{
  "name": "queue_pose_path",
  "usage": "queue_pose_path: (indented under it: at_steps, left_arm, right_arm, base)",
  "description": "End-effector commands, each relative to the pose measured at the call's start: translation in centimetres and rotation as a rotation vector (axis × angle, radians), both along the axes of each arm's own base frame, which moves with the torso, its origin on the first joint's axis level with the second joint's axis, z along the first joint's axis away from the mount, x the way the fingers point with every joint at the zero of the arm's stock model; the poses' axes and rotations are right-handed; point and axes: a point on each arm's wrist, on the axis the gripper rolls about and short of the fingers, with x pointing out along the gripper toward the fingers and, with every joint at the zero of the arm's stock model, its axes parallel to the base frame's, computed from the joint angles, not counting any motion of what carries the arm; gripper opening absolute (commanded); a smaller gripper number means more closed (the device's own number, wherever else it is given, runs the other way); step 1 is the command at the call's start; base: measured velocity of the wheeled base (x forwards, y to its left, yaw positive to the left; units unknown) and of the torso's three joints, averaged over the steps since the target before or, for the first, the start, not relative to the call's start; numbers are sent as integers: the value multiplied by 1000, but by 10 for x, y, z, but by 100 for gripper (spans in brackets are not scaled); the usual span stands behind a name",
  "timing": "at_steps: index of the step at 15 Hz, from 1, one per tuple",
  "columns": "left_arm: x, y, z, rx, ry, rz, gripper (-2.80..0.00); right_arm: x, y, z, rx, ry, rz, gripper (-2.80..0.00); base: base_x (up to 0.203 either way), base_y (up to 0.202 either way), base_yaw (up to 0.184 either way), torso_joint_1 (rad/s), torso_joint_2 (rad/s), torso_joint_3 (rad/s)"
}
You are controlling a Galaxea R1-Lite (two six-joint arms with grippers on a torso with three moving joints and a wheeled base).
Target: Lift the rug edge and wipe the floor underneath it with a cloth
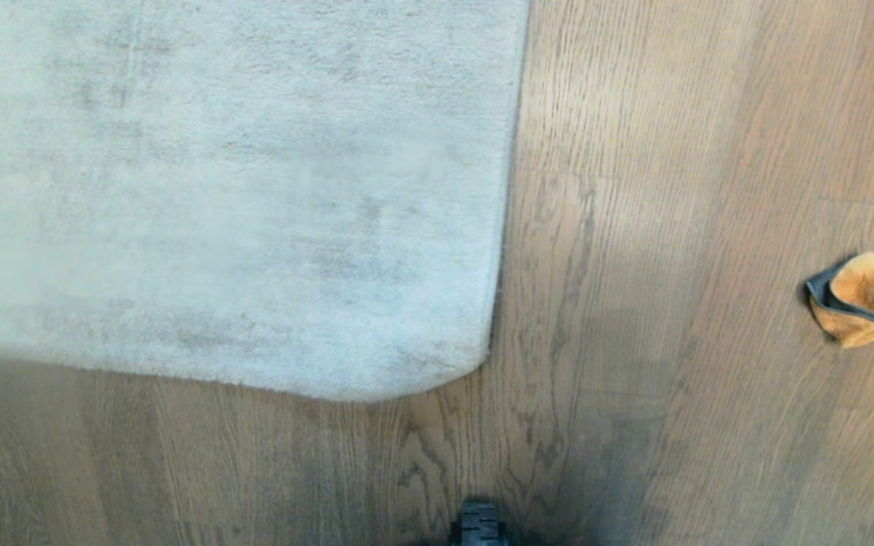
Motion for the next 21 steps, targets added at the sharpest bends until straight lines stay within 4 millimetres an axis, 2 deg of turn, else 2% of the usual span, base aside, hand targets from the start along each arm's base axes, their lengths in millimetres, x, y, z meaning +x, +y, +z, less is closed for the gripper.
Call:
queue_pose_path:
  at_steps: [1,13,21]
  left_arm:
    - [-1,0,0,-3,-21,0,-280]
    - [-1,0,0,-1,-21,0,-280]
    - [-1,0,0,-3,-20,20,-280]
  right_arm:
    - [0,0,0,-1,2,1,-280]
    - [0,0,0,-1,0,1,-280]
    - [0,0,0,-1,0,1,-280]
  base:
    - [0,0,0,0,0,0]
    - [0,0,0,0,0,0]
    - [0,0,0,2,2,178]
